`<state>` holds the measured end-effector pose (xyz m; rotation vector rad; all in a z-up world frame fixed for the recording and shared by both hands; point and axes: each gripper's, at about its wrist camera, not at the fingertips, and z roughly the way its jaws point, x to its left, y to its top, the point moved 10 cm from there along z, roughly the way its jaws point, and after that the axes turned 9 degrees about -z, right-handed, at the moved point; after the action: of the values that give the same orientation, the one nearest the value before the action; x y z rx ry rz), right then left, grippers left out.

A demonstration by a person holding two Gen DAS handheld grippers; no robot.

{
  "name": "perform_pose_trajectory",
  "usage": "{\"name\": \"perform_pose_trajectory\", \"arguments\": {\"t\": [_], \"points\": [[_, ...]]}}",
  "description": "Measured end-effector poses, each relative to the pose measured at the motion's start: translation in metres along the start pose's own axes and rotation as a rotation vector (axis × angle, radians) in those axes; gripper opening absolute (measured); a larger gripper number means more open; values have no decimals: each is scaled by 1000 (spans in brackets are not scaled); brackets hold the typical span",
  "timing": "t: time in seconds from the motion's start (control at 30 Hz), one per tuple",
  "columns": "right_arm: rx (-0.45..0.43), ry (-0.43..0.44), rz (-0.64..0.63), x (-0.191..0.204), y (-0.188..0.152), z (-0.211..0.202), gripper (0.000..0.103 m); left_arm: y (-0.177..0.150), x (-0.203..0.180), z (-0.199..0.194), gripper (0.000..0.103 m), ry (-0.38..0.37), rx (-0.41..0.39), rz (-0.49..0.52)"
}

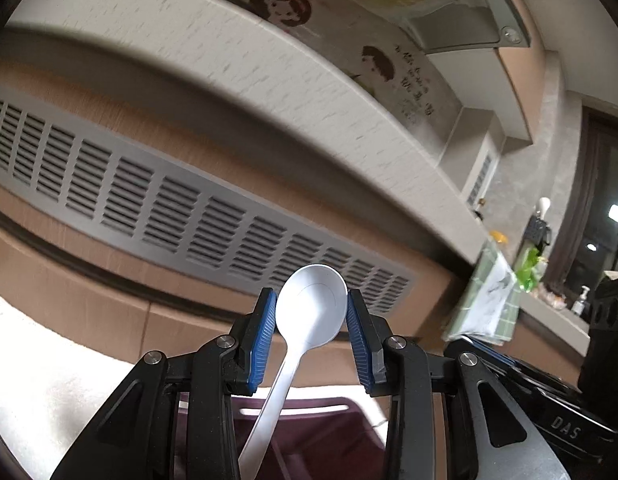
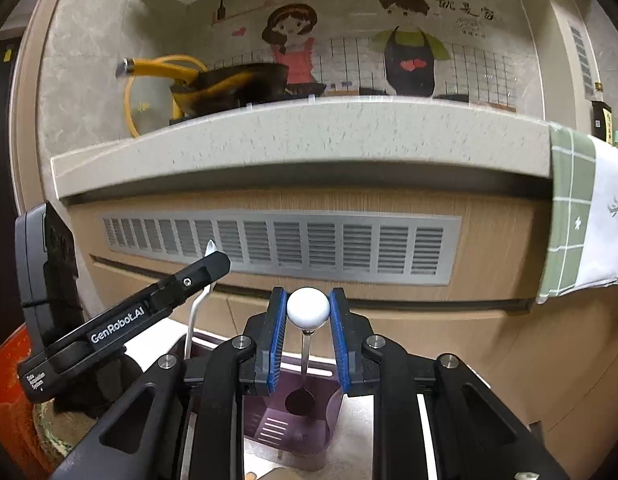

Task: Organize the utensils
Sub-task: 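Open the left gripper to drop the white spoon while the right releases the ball spoon into the caddy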

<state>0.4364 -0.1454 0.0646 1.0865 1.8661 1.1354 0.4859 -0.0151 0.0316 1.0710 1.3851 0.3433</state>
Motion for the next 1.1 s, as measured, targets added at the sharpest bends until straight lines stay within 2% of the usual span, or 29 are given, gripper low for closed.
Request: {"name": "perform_pose_trajectory", "arguments": {"t": [0.23, 0.33, 0.4, 0.63, 0.7, 0.83, 1.0, 1.1], "points": [[89, 28, 19, 5, -31, 20, 20, -14, 12, 11, 38, 14, 43, -10], [181, 113, 47, 14, -51, 32, 21, -18, 14, 10, 49, 0, 86, -32], [214, 147, 77, 15, -59, 36, 23, -17, 16, 5, 49, 5, 103, -31], [124, 61, 65, 4, -48, -7, 24, -21, 29, -52, 50, 88, 164, 7], [98, 31, 62, 1, -50, -26, 24, -34, 37, -74, 50, 93, 198, 18], [96, 47, 96, 7, -66, -52, 24, -74, 64, -108, 50, 154, 290, 24], [177, 77, 121, 29, -110, -67, 24, -134, 91, -127, 50, 198, 454, 16], [259, 100, 167, 44, -149, -68, 24, -158, 104, -131, 50, 227, 529, 25]]}}
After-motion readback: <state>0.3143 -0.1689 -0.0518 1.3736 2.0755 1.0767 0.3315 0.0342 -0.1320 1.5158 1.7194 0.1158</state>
